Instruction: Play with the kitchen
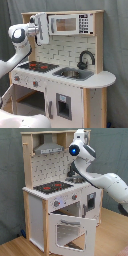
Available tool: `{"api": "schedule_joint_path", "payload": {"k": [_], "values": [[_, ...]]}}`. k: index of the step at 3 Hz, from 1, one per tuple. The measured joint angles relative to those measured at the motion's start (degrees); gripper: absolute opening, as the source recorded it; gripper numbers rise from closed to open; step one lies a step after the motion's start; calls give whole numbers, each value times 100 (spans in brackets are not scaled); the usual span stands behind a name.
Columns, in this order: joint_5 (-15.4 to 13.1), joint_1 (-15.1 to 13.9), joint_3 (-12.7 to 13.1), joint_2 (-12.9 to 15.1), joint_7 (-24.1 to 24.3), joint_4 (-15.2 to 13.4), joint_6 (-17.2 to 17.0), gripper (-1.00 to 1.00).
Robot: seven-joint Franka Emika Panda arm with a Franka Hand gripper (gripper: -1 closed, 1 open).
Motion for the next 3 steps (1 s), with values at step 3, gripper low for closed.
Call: {"api": "schedule_joint_path", "payload": {"k": [3], "values": [[4, 965, -255, 5, -460, -1219, 279, -100]]}}
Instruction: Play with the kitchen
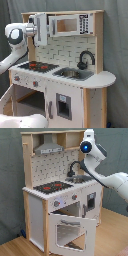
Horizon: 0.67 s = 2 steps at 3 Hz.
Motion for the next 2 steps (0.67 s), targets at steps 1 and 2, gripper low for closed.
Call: {"api": "schedule_joint_path", "payload": {"k": [1, 2], "values": [[0, 228, -27, 1, -154, -412, 349, -100], [7, 402, -79, 2, -223, -659, 828, -100]]}}
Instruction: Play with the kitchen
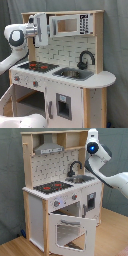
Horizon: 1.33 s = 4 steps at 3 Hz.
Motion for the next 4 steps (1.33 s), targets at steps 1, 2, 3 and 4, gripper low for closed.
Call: {"api": "schedule_joint_path", "payload": {"k": [1, 2, 3, 4], "values": [[13, 1, 0, 0, 0, 0, 130, -100], [14, 1, 0, 0, 0, 0, 138, 100], [90, 195, 165, 0, 27, 1, 523, 100], [79, 732, 200, -32, -155, 6, 707, 100]]}}
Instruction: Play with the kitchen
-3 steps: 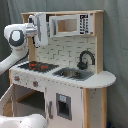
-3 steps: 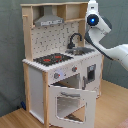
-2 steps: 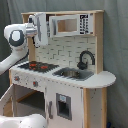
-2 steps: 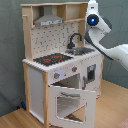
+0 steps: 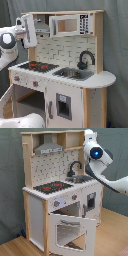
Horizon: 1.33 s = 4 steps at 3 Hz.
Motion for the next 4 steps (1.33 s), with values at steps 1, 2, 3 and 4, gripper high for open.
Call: {"api": "schedule_joint_path", "payload": {"k": [1, 2, 3, 4], "values": [[-28, 379, 27, -66, -432, 12, 68, 100], [-161, 808, 166, -166, -762, 18, 71, 100], [-530, 1176, 420, -194, -788, 18, 71, 100], [-983, 1487, 641, -193, -851, 16, 70, 100]]}}
